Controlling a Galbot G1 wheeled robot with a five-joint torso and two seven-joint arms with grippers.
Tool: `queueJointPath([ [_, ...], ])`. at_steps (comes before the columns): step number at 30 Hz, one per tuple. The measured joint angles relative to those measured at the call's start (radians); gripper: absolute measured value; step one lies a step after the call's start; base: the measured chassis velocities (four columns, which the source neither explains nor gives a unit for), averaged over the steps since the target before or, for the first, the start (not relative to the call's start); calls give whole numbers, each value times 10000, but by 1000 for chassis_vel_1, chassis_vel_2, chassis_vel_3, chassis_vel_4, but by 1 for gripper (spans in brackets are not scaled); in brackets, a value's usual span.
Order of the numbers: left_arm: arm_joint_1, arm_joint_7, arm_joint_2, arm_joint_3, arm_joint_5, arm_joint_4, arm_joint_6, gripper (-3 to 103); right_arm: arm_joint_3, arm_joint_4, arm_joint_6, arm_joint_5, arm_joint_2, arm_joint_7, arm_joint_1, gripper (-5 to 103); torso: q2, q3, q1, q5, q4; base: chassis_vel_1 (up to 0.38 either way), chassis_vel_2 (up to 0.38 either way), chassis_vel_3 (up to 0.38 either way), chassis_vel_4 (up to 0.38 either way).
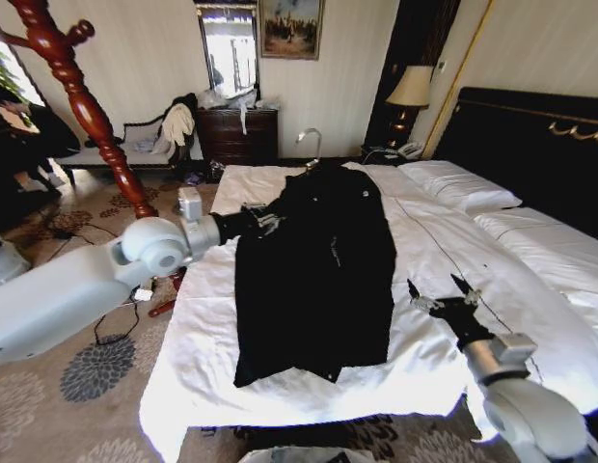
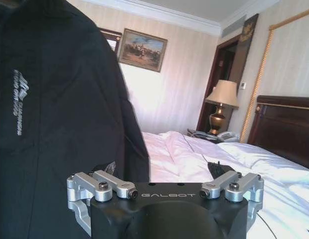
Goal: Pick up the clothes from the bed and hang them on the clothes hanger.
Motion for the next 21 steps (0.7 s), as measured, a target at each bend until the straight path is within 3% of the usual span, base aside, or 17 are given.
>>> queueJointPath([
  [7,1305,15,1180,-1446,36,-550,86,18,11,6,123,-230,209,-102,-67,100,-1,1,1,-4,9,0,0,0,0],
  [10,1595,-464,1662,-1953,83,-782,202,18,9,6,124,-231,191,-102,-58,100,0,0,0,1,7,0,0,0,0],
  [21,2270,-1574,1495,-3282,-381,-639,163,18,-5,6,113,-230,149,-99,-39,100,-1,1,1,-2,4,0,0,0,0],
])
